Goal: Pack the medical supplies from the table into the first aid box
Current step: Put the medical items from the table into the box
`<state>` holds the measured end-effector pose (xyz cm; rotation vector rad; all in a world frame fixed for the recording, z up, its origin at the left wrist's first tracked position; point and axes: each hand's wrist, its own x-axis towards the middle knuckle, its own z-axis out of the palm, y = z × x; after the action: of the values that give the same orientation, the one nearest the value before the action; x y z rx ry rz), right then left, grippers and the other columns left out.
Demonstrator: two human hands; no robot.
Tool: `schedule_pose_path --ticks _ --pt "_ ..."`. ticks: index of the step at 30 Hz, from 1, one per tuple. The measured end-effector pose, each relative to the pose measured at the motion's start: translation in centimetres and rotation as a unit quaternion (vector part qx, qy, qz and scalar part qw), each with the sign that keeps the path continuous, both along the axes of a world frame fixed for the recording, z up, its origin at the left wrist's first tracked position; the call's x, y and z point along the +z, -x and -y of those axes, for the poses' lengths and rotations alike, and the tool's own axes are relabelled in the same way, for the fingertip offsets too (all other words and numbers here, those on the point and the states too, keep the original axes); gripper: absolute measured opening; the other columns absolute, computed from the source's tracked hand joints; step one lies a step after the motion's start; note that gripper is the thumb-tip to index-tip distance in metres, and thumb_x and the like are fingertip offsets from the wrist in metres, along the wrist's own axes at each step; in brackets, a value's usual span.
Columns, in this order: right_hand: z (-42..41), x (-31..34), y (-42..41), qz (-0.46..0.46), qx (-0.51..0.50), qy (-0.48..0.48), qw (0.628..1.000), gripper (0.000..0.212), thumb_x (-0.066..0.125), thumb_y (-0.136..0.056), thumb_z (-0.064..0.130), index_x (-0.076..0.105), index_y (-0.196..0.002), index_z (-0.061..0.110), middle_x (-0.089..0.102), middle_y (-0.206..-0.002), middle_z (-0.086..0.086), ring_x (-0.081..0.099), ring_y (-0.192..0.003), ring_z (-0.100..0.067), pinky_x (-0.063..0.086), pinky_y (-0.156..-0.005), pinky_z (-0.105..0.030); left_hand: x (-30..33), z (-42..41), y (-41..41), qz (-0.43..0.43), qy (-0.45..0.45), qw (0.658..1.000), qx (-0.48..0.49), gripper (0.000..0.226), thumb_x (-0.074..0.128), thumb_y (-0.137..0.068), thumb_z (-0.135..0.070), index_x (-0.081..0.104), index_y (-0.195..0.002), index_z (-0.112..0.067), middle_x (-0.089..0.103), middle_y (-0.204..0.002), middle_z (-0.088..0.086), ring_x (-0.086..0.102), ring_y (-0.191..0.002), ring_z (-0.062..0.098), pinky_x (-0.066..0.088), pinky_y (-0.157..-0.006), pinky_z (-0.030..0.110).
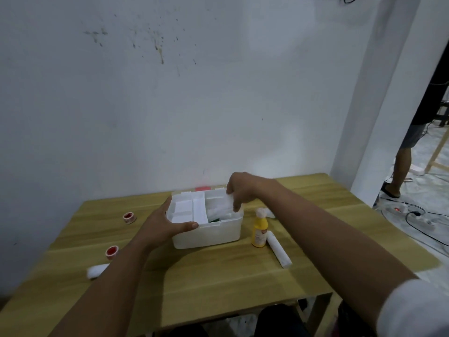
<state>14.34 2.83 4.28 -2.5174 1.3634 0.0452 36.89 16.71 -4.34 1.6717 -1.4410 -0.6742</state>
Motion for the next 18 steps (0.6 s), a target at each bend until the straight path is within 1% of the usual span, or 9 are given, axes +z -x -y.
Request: schedule_pose_path --ticks 2,3,6,8,10,12,15,18 --pt "-0.6 -1.2 -1.7 0.006 0.012 0.000 1.000 0.071 0.093 -0.071 0.020 0.065 -0.135 0.008 0.066 -0.132 -0.010 0.064 -0.117 -0.030 0.053 -0.092 -0.034 -0.1 0.1 -0.1 0.009 -0.008 1.000 0.002 0.110 0.083 -0.049 -0.073 0.040 -0.145 -0.043 0.054 -0.135 -0.011 0.051 -0.117 0.017 0.047 -0.074 0.021" --pt "-0.9 -1.7 -2.4 0.011 0.017 0.003 1.000 0.070 0.093 -0.072 0.021 0.065 -0.136 0.008 0.066 -0.132 -0.010 0.063 -0.117 -0.030 0.053 -0.093 -0.034 -0.1 0.1 -0.1 0.011 -0.011 1.000 0.004 0.114 0.081 -0.046 -0.075 0.039 -0.147 -0.040 0.054 -0.136 -0.010 0.050 -0.118 0.017 0.048 -0.074 0.022" --pt "-1.4 -3.2 -4.1 0.040 0.021 0.012 0.999 0.058 0.091 -0.074 0.017 0.069 -0.127 0.007 0.069 -0.125 -0.009 0.065 -0.110 -0.027 0.056 -0.091 -0.035 -0.2 0.2 -0.3 0.022 -0.018 1.000 0.006 0.122 0.080 -0.044 -0.078 0.037 -0.151 -0.037 0.053 -0.143 -0.006 0.051 -0.121 0.020 0.051 -0.080 0.028" --pt "-1.3 -4.1 -5.0 0.056 0.022 0.019 0.998 0.046 0.089 -0.075 0.014 0.074 -0.118 0.008 0.073 -0.117 -0.008 0.069 -0.102 -0.025 0.059 -0.088 -0.036 -0.3 0.2 -0.4 0.025 -0.020 0.999 0.008 0.124 0.080 -0.042 -0.079 0.037 -0.151 -0.037 0.054 -0.144 -0.004 0.051 -0.122 0.020 0.051 -0.080 0.028" --pt "-1.1 -4.6 -5.5 0.061 0.021 0.029 0.997 0.035 0.087 -0.075 0.014 0.078 -0.108 0.008 0.077 -0.108 -0.008 0.071 -0.093 -0.024 0.061 -0.083 -0.037 -0.3 0.3 -0.3 0.023 -0.021 0.999 0.009 0.124 0.080 -0.043 -0.078 0.037 -0.151 -0.037 0.054 -0.144 -0.004 0.051 -0.121 0.018 0.050 -0.077 0.026" --pt "-1.1 -4.7 -5.6 0.069 0.025 0.027 0.997 0.032 0.087 -0.076 0.015 0.079 -0.105 0.008 0.078 -0.105 -0.008 0.071 -0.090 -0.023 0.061 -0.080 -0.035 -0.2 0.3 -0.2 0.021 -0.014 1.000 0.007 0.121 0.080 -0.044 -0.077 0.037 -0.150 -0.037 0.054 -0.141 -0.007 0.051 -0.120 0.017 0.049 -0.075 0.023" --pt "-0.7 -3.5 -4.3 0.117 0.026 0.014 0.993 0.038 0.088 -0.077 0.017 0.078 -0.112 0.008 0.076 -0.112 -0.004 0.070 -0.101 -0.021 0.058 -0.090 -0.033 -0.2 0.1 0.0 0.014 -0.009 1.000 0.004 0.116 0.080 -0.047 -0.074 0.036 -0.148 -0.041 0.051 -0.134 -0.012 0.048 -0.116 0.015 0.046 -0.071 0.018" --pt "1.5 -1.5 -1.3 0.208 -0.022 0.058 0.976 0.026 0.080 -0.084 0.014 0.080 -0.110 0.010 0.078 -0.112 -0.006 0.071 -0.105 -0.019 0.055 -0.096 -0.030 -0.2 0.1 0.0 -0.007 0.003 1.000 -0.002 0.099 0.087 -0.054 -0.067 0.036 -0.137 -0.049 0.052 -0.131 -0.015 0.050 -0.117 0.014 0.046 -0.070 0.017"
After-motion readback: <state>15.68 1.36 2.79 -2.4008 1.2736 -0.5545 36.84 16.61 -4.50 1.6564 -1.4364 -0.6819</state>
